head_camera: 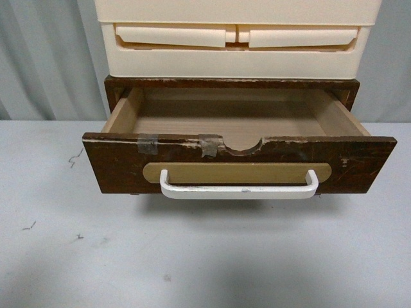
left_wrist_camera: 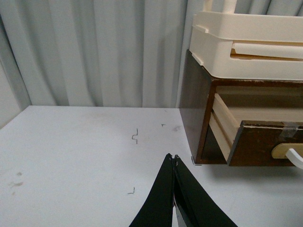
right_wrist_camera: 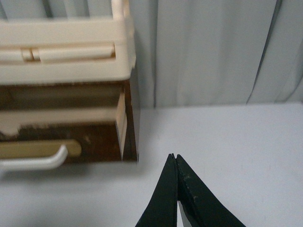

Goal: Open drawer

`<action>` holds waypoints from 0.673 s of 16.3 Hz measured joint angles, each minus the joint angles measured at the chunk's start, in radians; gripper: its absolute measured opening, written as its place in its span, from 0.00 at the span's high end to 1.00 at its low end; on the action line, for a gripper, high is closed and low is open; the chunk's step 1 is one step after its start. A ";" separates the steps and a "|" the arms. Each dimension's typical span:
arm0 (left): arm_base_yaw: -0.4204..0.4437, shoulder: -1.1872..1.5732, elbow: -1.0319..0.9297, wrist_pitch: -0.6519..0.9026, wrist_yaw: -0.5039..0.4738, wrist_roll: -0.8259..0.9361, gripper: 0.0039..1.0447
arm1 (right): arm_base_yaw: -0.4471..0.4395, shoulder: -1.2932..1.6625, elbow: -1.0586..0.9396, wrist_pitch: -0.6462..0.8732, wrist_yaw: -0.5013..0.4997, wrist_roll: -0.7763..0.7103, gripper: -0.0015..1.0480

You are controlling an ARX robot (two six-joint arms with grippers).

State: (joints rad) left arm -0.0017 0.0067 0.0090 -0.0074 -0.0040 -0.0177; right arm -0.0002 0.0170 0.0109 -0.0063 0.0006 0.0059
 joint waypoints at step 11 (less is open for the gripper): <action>0.000 -0.002 0.000 0.005 0.004 0.000 0.22 | 0.000 -0.013 0.000 0.002 0.000 -0.003 0.27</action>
State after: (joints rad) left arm -0.0017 0.0044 0.0090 -0.0029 -0.0002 -0.0174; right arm -0.0002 0.0040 0.0113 -0.0040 0.0002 0.0029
